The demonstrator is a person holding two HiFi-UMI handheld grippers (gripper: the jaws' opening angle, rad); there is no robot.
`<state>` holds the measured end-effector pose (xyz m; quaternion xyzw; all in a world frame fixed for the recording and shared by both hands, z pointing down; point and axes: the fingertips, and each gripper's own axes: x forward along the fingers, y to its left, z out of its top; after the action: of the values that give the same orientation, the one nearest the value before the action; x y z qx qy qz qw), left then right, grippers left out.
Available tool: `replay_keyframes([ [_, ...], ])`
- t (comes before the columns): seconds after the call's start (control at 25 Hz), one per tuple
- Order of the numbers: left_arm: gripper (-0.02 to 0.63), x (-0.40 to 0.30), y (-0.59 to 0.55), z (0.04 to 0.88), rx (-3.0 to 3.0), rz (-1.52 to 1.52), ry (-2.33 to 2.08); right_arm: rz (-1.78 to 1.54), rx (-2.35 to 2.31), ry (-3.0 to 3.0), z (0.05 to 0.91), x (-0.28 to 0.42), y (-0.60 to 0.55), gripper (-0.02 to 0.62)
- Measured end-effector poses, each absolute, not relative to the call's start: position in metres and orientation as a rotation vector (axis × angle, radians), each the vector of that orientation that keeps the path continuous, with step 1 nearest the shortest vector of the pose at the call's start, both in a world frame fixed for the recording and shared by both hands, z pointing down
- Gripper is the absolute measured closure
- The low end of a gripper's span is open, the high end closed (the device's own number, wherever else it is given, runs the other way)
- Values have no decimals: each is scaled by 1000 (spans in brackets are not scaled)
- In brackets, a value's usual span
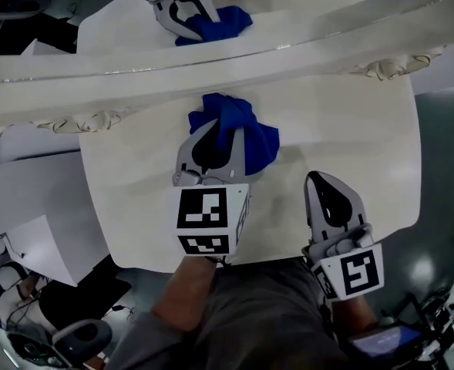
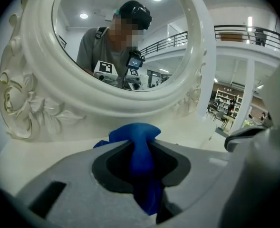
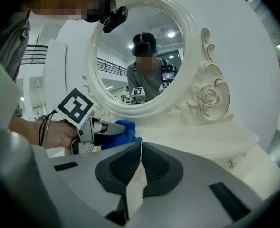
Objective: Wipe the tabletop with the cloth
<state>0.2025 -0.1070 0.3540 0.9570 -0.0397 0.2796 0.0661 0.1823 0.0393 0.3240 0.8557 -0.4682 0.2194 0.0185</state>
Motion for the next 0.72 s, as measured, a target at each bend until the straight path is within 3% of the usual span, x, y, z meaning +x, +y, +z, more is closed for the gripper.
replay_keyframes([
  [0.72,512,193,-128,362,2890,923,-89,718,2621,-1478,335,172,6,580],
])
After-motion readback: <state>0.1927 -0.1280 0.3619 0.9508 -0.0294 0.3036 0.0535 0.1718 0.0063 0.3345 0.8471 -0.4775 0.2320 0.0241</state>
